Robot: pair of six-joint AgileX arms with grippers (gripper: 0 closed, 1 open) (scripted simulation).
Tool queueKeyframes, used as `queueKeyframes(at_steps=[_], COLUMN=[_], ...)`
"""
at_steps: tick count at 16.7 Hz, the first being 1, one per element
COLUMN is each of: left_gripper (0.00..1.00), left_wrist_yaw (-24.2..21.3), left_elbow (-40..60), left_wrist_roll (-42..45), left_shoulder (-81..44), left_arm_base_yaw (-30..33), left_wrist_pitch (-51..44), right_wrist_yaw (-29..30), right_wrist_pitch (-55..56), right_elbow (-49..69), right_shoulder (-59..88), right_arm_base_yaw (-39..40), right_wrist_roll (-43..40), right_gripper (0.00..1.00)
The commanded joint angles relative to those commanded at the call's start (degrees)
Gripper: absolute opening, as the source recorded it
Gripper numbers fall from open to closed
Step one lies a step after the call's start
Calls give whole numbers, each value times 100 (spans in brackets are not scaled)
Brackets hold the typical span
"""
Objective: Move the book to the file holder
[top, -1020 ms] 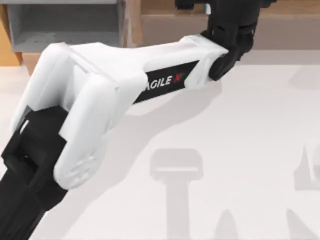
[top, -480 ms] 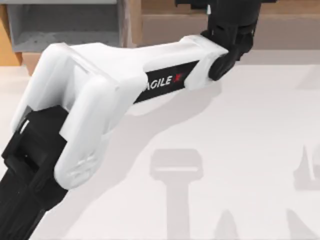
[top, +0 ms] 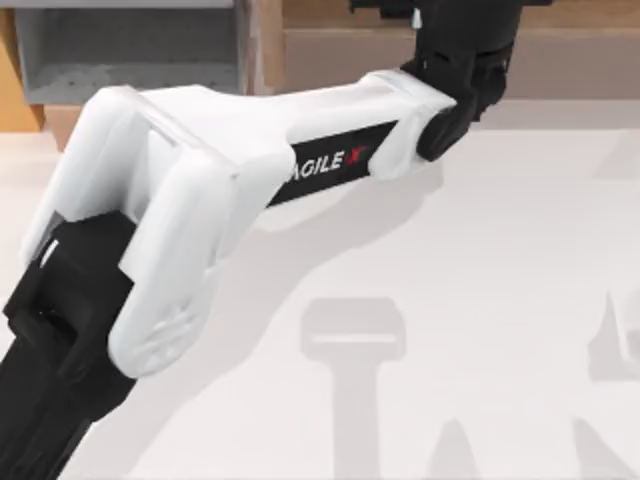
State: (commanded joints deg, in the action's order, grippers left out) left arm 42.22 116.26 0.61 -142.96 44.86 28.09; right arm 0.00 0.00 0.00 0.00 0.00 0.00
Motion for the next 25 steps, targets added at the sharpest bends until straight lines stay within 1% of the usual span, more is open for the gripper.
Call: queueKeyframes(at_steps=[5,9,15,19,25], left_gripper=[0,0,0,0,0], left_wrist_yaw=[2,4,-25,-232,-715], left_elbow=[18,190,99,-525,-2230], left_wrist_roll=[8,9,78,544,1806], left_shoulder=[16,95,150,667,1926], left_arm_base_yaw=[24,25,30,66,121], left_wrist_pitch=[-20,-273,-255,-234,-172], right_wrist_yaw=[0,0,0,0,0], right_wrist_pitch=[0,0,0,0,0], right_elbow=[0,0,0,0,0], right_shoulder=[0,0,0,0,0], right_arm_base_yaw=[0,0,0,0,0], right_wrist_roll=[0,0,0,0,0], right_gripper=[100,100,100,100,100])
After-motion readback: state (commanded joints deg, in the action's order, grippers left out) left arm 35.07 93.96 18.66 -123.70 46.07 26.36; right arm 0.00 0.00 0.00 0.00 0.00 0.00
